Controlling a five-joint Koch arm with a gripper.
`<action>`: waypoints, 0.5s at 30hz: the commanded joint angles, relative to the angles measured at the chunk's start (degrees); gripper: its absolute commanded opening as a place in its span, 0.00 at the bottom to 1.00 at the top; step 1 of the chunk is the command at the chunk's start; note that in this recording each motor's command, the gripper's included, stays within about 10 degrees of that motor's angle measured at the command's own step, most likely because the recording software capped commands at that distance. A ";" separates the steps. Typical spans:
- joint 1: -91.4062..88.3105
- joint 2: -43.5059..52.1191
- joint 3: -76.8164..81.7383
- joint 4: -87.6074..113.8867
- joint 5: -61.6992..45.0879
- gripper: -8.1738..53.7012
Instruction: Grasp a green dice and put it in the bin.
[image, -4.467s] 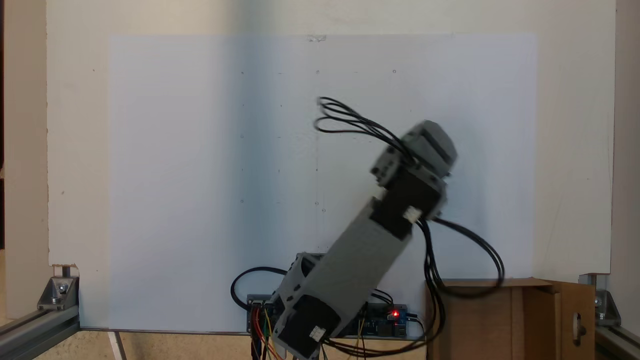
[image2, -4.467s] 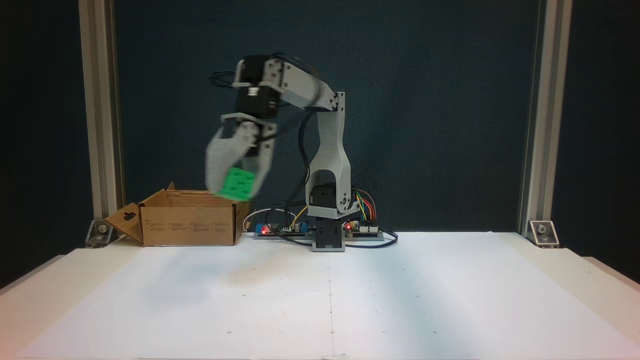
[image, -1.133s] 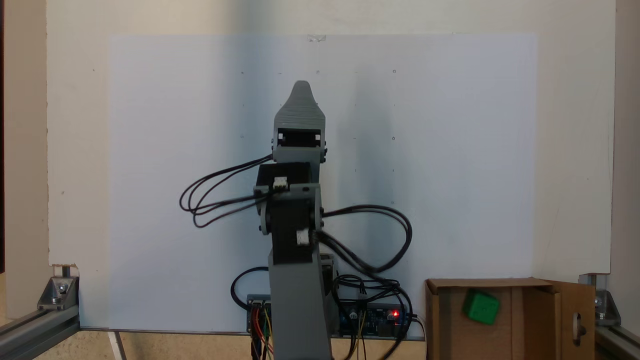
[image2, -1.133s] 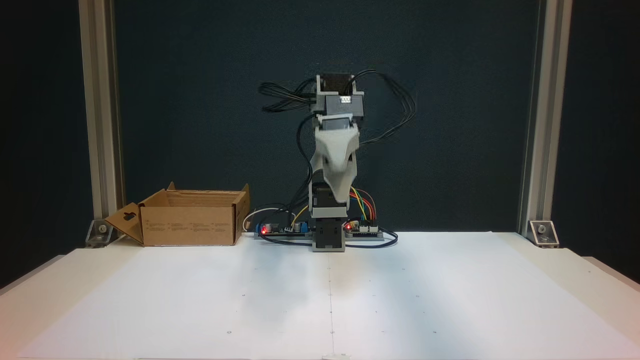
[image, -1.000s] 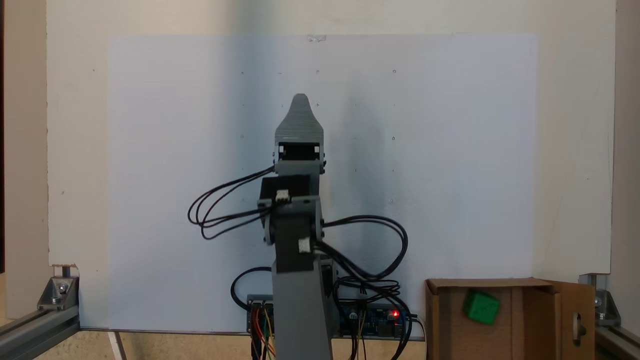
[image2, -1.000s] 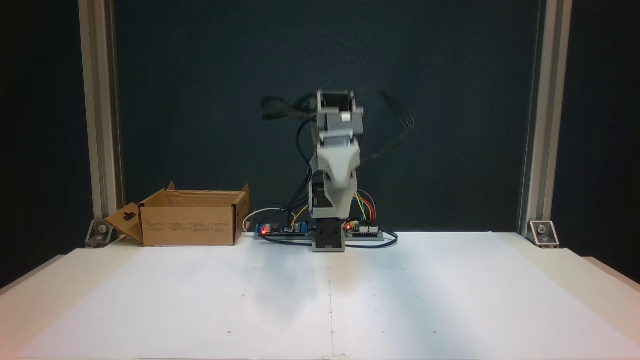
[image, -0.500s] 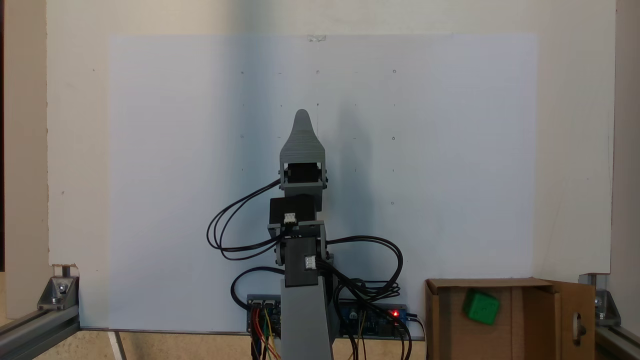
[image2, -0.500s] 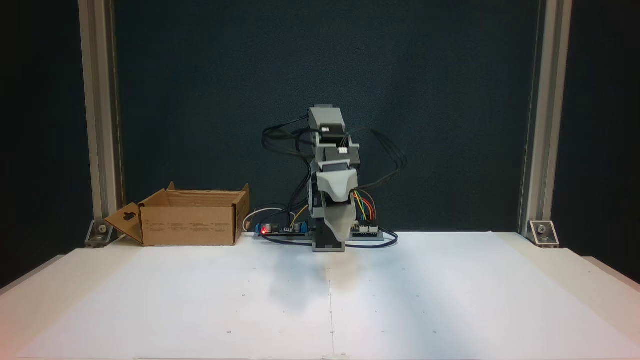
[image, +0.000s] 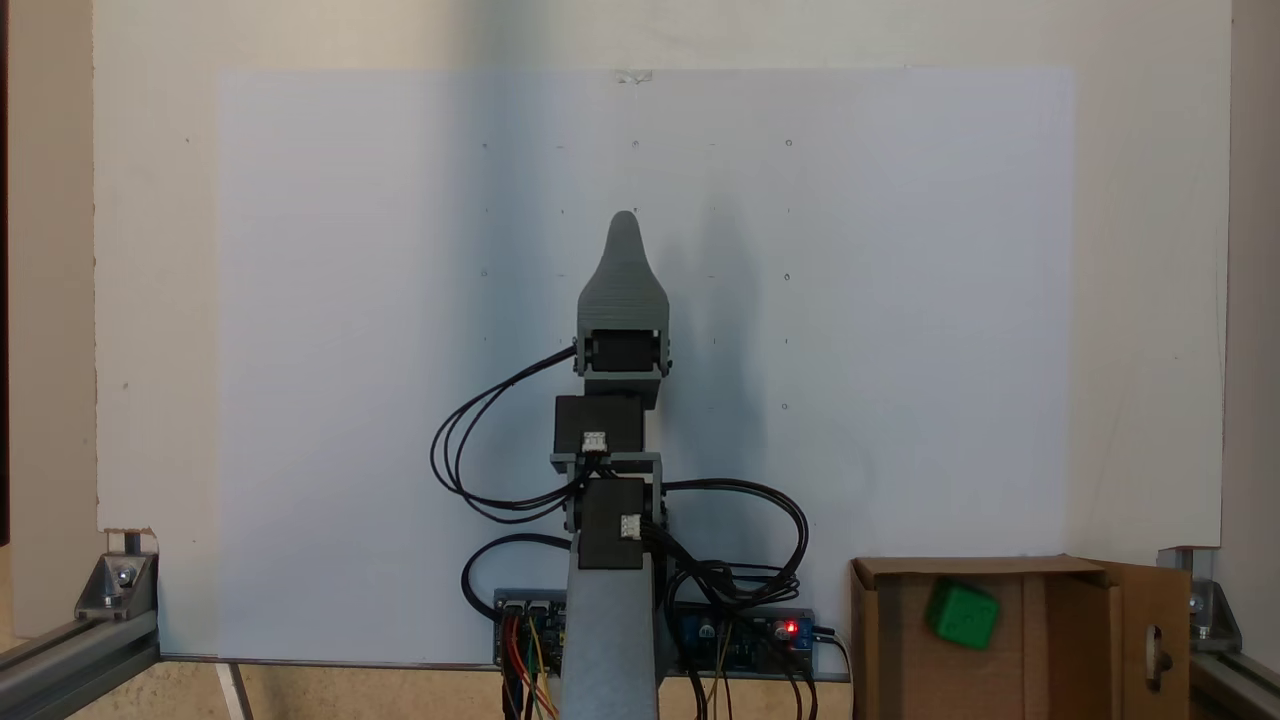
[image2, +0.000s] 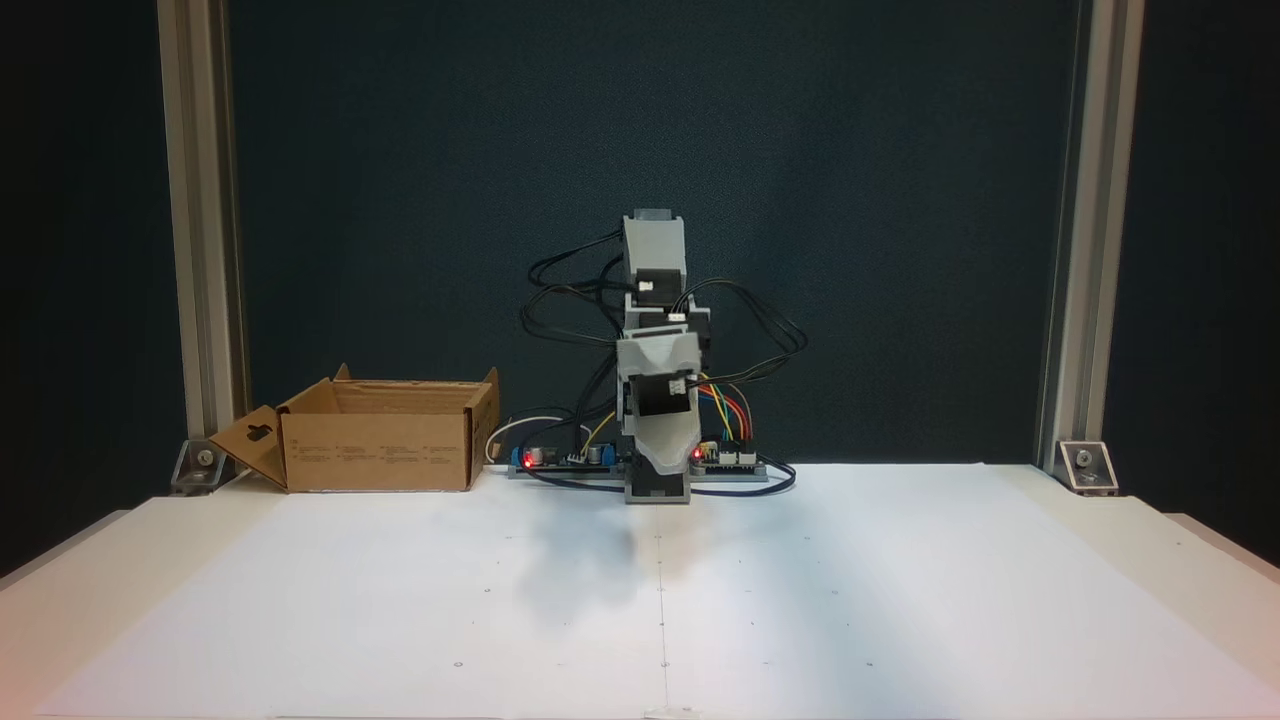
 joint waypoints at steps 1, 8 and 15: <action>-0.35 6.50 0.88 -9.65 -1.49 0.83; -0.35 6.59 10.37 -18.96 -5.01 0.83; -0.35 6.59 16.61 -28.98 -7.38 0.83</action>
